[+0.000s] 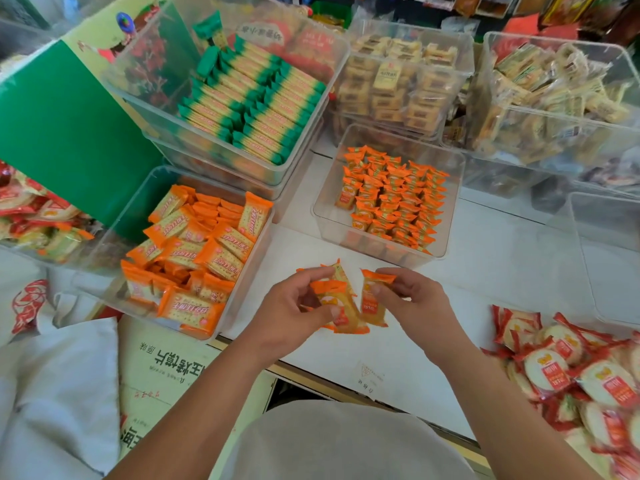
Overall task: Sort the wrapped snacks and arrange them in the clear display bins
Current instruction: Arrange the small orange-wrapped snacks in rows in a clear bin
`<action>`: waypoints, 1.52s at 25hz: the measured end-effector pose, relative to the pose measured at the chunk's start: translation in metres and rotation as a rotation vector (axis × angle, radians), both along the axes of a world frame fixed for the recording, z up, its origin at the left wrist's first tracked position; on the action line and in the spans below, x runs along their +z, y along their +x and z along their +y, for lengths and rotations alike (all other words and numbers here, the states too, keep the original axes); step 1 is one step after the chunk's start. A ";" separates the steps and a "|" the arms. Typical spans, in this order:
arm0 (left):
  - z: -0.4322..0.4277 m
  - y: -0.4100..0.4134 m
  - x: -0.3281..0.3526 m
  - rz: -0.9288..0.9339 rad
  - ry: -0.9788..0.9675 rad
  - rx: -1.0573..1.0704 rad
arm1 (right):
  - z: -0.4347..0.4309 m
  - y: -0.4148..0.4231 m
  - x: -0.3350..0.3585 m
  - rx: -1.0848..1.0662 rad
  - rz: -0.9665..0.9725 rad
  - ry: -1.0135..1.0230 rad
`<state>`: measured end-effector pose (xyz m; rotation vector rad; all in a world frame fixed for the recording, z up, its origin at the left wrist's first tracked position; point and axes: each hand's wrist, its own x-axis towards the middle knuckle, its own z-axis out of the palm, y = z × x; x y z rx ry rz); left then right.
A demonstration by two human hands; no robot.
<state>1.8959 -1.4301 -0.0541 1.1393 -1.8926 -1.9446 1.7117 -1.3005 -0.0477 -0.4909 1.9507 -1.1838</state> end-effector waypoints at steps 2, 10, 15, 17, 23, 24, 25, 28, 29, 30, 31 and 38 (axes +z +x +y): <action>0.002 -0.010 -0.003 0.004 0.047 0.005 | -0.003 0.007 -0.002 0.013 -0.040 -0.014; 0.013 -0.030 -0.038 -0.031 0.062 0.134 | 0.004 0.012 -0.020 0.118 -0.121 0.074; 0.016 -0.036 -0.056 -0.026 0.143 0.095 | 0.008 0.008 -0.033 -0.017 -0.002 0.132; 0.015 -0.030 -0.081 -0.191 0.088 0.071 | 0.011 0.002 -0.036 -0.097 -0.026 0.143; 0.020 -0.024 -0.151 -0.594 -0.224 0.094 | 0.024 -0.013 -0.042 -0.184 -0.052 0.156; 0.022 -0.031 -0.155 -0.609 -0.248 0.102 | 0.026 -0.014 -0.042 -0.182 -0.058 0.162; 0.024 -0.036 -0.161 -0.628 -0.265 0.115 | 0.029 -0.016 -0.042 -0.172 -0.066 0.165; 0.030 -0.046 -0.174 -0.672 -0.257 0.166 | 0.034 -0.022 -0.041 -0.112 -0.052 0.183; 0.031 -0.047 -0.176 -0.659 -0.242 0.184 | 0.035 -0.025 -0.041 -0.094 -0.041 0.186; 0.032 -0.048 -0.174 -0.632 -0.218 0.199 | 0.037 -0.028 -0.041 -0.080 -0.037 0.180; 0.034 -0.047 -0.171 -0.593 -0.191 0.215 | 0.038 -0.031 -0.040 -0.066 -0.035 0.175; 0.027 -0.026 -0.098 -0.215 -0.032 0.146 | 0.021 -0.055 -0.041 0.009 0.005 0.158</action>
